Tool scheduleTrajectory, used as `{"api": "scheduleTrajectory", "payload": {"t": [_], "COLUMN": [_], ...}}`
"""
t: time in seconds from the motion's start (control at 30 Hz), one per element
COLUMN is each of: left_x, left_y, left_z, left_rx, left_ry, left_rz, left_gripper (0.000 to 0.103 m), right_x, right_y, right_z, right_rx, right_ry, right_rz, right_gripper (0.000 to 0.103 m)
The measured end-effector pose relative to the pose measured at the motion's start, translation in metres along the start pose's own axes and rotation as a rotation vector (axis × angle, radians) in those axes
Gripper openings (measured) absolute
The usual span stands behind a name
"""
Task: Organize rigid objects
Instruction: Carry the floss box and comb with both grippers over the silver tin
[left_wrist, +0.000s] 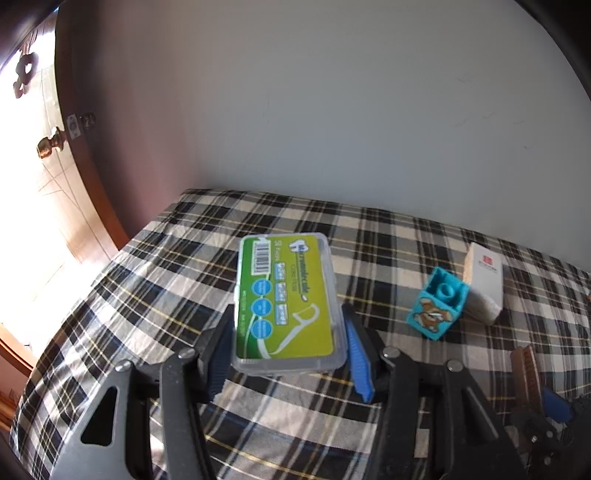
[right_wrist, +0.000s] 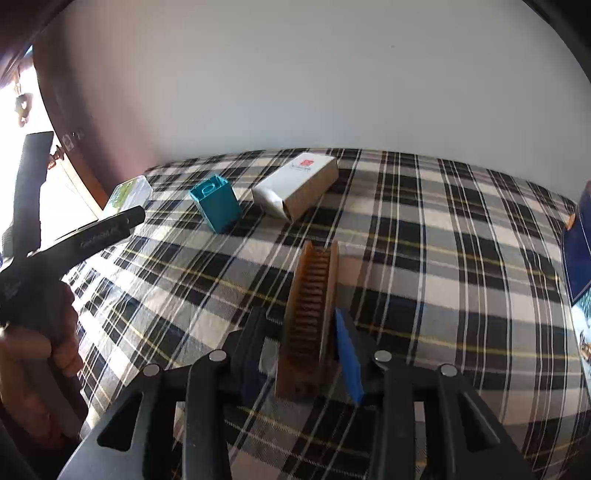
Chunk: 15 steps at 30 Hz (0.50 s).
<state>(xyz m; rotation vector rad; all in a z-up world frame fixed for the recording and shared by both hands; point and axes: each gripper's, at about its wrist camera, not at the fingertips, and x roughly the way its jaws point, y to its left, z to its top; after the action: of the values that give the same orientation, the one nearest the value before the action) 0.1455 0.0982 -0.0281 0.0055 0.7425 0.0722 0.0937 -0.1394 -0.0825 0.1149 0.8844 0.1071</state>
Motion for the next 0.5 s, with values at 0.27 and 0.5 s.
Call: {"api": "scheduleTrajectory", "payload": {"t": [0.27,0.5], "left_x": [-0.013,-0.046], "left_y": [-0.011,-0.028], "left_z": [-0.005,-0.012], "left_rx": [0.019,0.029], "left_ry": [-0.030,-0.097], "left_rz": [-0.050,-0.135], "left_gripper": [0.054,0.054], "right_x": [-0.011,-0.070], "right_y": [-0.025,-0.025], "right_z": [0.001,-0.001], "right_rx": [0.060,0.032], "right_ry": [-0.044,-0.283], "right_rz": [0.067,0.081], "right_gripper": [0.028,0.028]}}
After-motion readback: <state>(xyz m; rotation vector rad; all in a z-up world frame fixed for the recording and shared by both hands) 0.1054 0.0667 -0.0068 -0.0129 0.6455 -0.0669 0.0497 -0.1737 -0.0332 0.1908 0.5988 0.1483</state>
